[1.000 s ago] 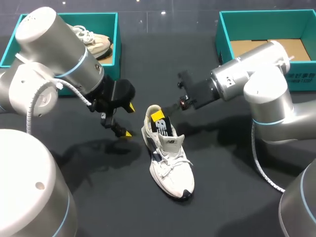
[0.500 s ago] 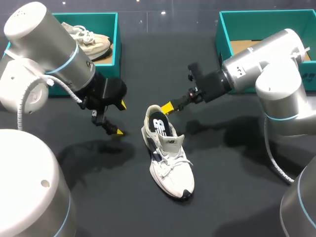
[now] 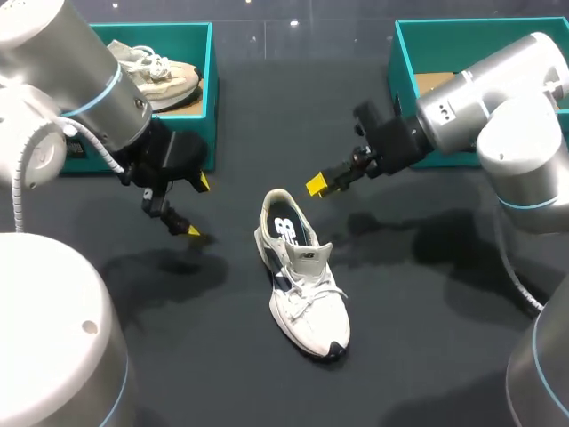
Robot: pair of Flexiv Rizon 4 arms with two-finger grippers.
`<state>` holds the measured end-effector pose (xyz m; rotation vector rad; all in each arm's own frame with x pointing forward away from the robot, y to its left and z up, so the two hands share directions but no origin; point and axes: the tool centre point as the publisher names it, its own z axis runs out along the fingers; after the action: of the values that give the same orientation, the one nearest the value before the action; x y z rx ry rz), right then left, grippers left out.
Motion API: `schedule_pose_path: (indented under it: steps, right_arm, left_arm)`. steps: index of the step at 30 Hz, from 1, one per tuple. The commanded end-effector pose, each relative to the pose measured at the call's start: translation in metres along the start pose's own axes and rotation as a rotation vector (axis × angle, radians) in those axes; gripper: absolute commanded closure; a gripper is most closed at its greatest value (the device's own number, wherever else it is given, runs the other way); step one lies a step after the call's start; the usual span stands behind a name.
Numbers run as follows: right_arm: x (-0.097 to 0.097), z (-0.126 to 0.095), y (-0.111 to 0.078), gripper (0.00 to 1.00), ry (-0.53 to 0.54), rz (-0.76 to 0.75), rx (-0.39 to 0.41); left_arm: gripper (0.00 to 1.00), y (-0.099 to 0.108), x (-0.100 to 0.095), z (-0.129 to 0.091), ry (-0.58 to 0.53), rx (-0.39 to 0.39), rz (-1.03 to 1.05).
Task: Take the shoe out of the shoebox, open the shoe tongue, remove and reinsert the insole, then place the shoe into the shoebox
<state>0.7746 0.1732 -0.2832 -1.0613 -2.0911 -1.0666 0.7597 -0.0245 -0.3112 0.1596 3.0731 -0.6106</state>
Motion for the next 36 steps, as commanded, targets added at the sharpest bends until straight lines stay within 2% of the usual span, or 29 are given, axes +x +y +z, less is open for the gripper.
schedule_pose_path:
  steps: [1,7,15,19,20,21,22,30,35,36]
  right_arm:
    - [0.009,-0.013,0.0,0.49,-0.08,0.03,0.024]
    - [0.011,-0.027,0.004,0.51,-0.169,0.081,0.065]
    - [0.016,-0.033,0.012,0.52,-0.334,0.166,0.142]
    - [0.02,-0.031,0.015,0.59,-0.401,0.191,0.159]
    - [0.023,-0.029,0.015,0.66,-0.423,0.2,0.161]
    - [0.024,-0.028,0.015,0.77,-0.44,0.205,0.159]
    - [0.026,-0.026,0.015,1.0,-0.462,0.211,0.158]
    - [0.047,-0.012,0.013,1.0,-0.605,0.278,0.16]
    - [0.056,-0.002,0.015,1.0,-0.768,0.374,0.161]
    - [0.056,-0.002,0.015,1.0,-0.768,0.374,0.161]
  left_arm:
    - [0.0,0.007,0.002,-0.017,0.013,-0.009,0.016]
    - [0.0,0.018,-0.001,-0.032,0.034,-0.002,0.034]
    - [0.0,0.031,-0.005,-0.05,0.094,0.011,0.105]
    - [0.0,0.04,-0.006,-0.059,0.11,0.012,0.15]
    - [0.0,0.042,-0.007,-0.062,0.115,0.008,0.164]
    - [0.0,0.044,-0.009,-0.065,0.123,0.007,0.179]
    - [0.0,0.047,-0.01,-0.068,0.13,0.009,0.198]
    - [0.0,0.075,-0.023,-0.099,0.146,-0.014,0.295]
    - [0.0,0.075,-0.023,-0.099,0.146,-0.014,0.295]
    - [0.0,0.075,-0.023,-0.099,0.146,-0.014,0.295]
